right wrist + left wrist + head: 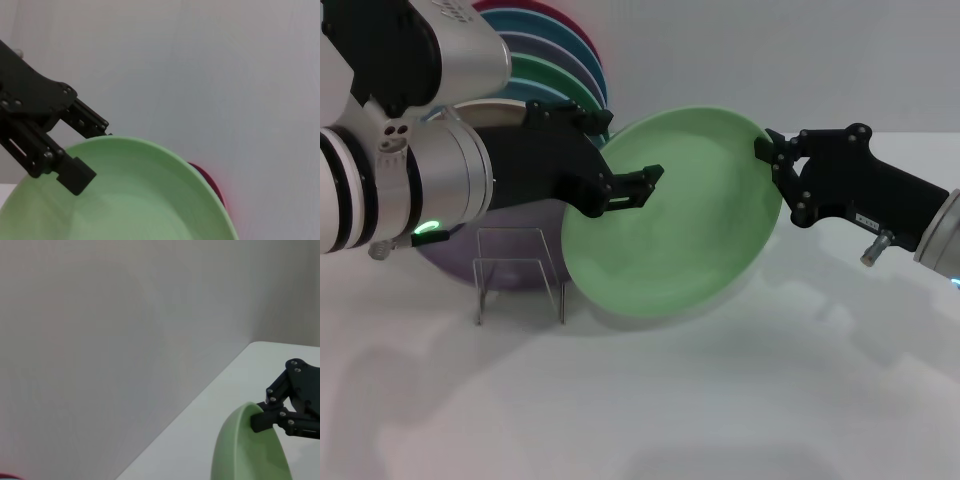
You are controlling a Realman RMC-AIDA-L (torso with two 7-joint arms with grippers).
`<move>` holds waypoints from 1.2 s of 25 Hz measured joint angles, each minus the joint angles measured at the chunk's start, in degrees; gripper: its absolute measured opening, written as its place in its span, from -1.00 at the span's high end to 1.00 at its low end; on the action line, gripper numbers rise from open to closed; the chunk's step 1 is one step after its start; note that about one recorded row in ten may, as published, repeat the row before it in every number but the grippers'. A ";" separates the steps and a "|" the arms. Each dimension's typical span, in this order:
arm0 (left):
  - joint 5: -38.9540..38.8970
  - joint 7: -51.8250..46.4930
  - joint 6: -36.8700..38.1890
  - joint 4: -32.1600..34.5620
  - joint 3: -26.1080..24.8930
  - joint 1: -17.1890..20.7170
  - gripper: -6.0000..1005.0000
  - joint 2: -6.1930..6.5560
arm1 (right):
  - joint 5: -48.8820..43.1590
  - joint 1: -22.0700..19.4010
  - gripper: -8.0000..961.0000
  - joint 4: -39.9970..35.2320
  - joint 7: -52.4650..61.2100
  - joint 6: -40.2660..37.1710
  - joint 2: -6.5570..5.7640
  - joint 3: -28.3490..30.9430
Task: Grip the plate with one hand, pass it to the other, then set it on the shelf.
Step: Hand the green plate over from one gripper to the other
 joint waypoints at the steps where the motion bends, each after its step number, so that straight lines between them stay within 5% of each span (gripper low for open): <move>1: 0.09 0.00 0.06 0.06 0.00 -0.06 -0.46 0.00 | 0.00 0.00 0.87 0.02 0.12 0.00 -0.01 0.00; 15: 0.55 0.61 2.22 0.98 0.10 -0.16 -0.06 0.13 | 0.00 0.09 0.84 0.41 1.24 0.40 -0.13 -0.11; 30: 2.07 4.27 8.57 0.59 5.99 0.11 0.82 0.12 | 8.04 -3.66 0.81 -1.63 -2.26 6.62 -0.15 -1.96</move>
